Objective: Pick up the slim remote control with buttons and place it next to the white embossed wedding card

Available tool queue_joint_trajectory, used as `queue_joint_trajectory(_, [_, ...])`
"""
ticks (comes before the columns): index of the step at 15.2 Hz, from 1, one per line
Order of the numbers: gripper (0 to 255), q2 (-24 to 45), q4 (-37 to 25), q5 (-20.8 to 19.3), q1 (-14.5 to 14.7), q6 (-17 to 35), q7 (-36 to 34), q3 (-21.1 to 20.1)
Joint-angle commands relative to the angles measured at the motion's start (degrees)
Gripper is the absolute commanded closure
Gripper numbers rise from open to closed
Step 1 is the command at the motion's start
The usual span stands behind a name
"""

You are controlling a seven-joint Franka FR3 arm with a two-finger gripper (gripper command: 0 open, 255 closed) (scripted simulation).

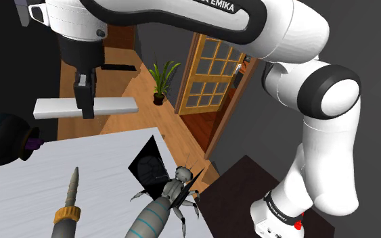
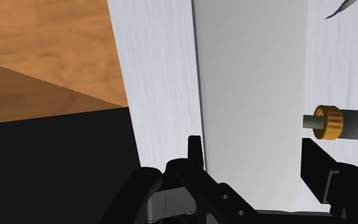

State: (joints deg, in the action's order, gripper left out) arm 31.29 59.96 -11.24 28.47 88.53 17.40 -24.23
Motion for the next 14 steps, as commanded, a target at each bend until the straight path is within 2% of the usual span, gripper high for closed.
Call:
queue_joint_trajectory(1, [255,-3.87,5.69,1.09,-0.57,1.87,-1.19,-0.76])
queue_joint_trajectory(7, [255,-15.75,22.92,5.19,-1.14,7.81,-5.33,-3.26])
queue_joint_trajectory(14, [255,-26.27,35.95,9.81,0.46,11.46,-10.06,-6.07])
